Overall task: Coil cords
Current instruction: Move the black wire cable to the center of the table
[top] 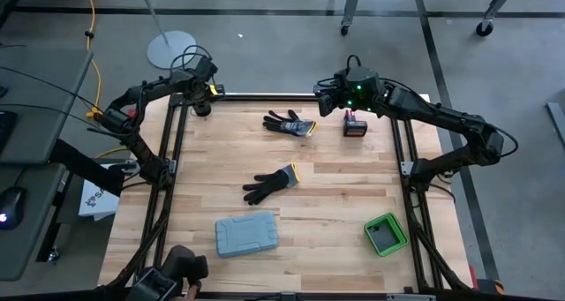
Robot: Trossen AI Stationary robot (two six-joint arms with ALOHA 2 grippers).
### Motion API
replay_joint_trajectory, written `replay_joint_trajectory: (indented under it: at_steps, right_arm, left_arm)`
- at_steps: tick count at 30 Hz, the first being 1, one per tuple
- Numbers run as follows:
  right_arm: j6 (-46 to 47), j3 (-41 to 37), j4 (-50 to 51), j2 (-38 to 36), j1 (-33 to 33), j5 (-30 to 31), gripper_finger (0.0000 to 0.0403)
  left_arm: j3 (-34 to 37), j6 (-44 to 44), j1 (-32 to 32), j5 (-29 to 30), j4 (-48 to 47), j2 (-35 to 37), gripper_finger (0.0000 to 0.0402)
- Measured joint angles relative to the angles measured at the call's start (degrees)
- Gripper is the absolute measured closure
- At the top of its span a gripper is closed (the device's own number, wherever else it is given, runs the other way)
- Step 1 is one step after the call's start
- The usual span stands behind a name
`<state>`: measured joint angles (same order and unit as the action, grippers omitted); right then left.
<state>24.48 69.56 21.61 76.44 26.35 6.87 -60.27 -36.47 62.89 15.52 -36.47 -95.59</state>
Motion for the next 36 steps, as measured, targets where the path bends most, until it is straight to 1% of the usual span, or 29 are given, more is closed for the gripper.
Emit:
replay_joint_trajectory:
  at_steps: [3,7,13,17,22,26,29,32,36]
  right_arm:
    - [0.2,0.0,0.0,0.0,0.0,0.0,0.0292]
    - [1.0,0.0,0.0,0.0,0.0,0.0,0.0292]
    - [1.2,0.0,0.0,0.0,-0.1,0.0,0.0292]
    - [1.6,0.0,0.0,0.0,-0.1,0.0,0.0292]
    - [1.1,0.0,0.0,0.0,-0.1,0.0,0.0292]
    - [1.0,0.0,0.1,0.0,-0.1,-1.3,0.0292]
    - [0.0,0.0,0.4,0.0,-0.1,-1.5,0.0292]
    - [-0.6,0.0,0.4,0.0,-0.1,-1.5,0.0292]
    - [-1.0,0.0,0.4,0.0,-0.1,-1.7,0.0292]
  left_arm:
    - [0.0,0.2,0.1,-0.2,0.3,-0.6,0.0203]
    - [0.0,0.1,0.1,-2.2,0.7,-2.1,0.0203]
    - [0.0,-0.3,-0.5,-3.7,0.6,-4.8,0.0203]
    - [0.0,-0.8,-1.3,-5.7,-1.8,-5.4,0.0203]
    - [0.0,-0.8,-3.6,-12.0,-4.9,-4.5,0.0203]
    - [0.0,-0.8,-7.9,-17.4,-8.7,-4.3,0.0203]
    - [0.0,-0.9,-12.8,-20.7,-9.1,-4.3,0.0203]
    - [0.0,-2.7,-18.9,-22.8,-8.2,-4.3,0.0203]
    - [0.1,-6.1,-26.3,-25.8,-3.3,-4.3,0.0203]
